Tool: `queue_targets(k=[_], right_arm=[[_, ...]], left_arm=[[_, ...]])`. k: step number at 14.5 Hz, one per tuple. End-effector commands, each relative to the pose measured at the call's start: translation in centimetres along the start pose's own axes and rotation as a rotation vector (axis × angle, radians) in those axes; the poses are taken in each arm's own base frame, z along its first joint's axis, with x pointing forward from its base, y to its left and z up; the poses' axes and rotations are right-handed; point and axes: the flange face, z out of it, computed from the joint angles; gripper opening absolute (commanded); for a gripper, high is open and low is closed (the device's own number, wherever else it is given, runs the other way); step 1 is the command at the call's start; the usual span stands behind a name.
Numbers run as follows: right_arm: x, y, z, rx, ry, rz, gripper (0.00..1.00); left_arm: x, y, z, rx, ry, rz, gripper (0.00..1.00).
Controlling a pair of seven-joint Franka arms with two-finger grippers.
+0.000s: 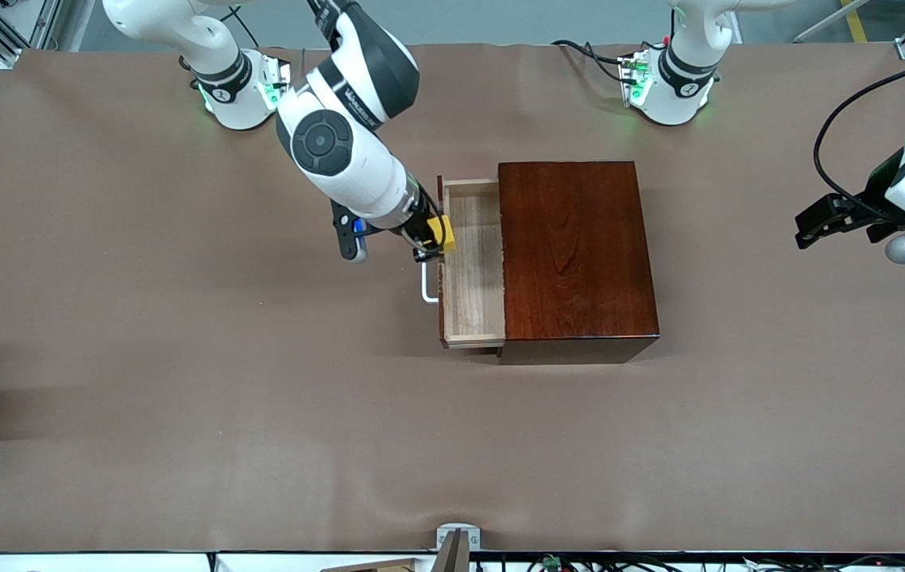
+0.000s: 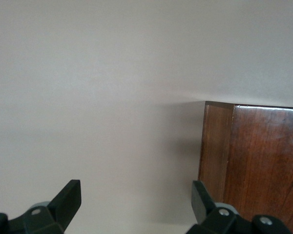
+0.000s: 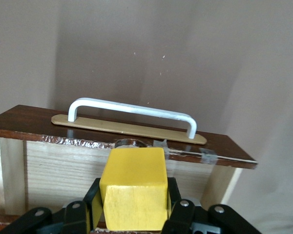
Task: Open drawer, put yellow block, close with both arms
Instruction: 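Carry the yellow cube with the right gripper over the open drawer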
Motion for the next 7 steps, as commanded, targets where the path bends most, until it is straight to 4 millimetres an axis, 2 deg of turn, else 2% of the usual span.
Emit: queue_targets(k=[1, 2, 7], right_arm=[[-1.8, 0.0, 2.0, 0.014, -0.012, 0.034, 0.0], [-2.0, 0.0, 2.6, 0.013, -0.011, 0.035, 0.0], [-2.4, -0.2, 4.3, 0.022, -0.006, 0.058, 0.0]], left_arm=[[0.3, 0.8, -1.3, -0.042, 0.023, 0.003, 1.0], [0.5, 0.8, -1.8, -0.059, 0.031, -0.008, 1.0], [0.8, 0.6, -1.3, -0.059, 0.019, -0.01, 1.0]])
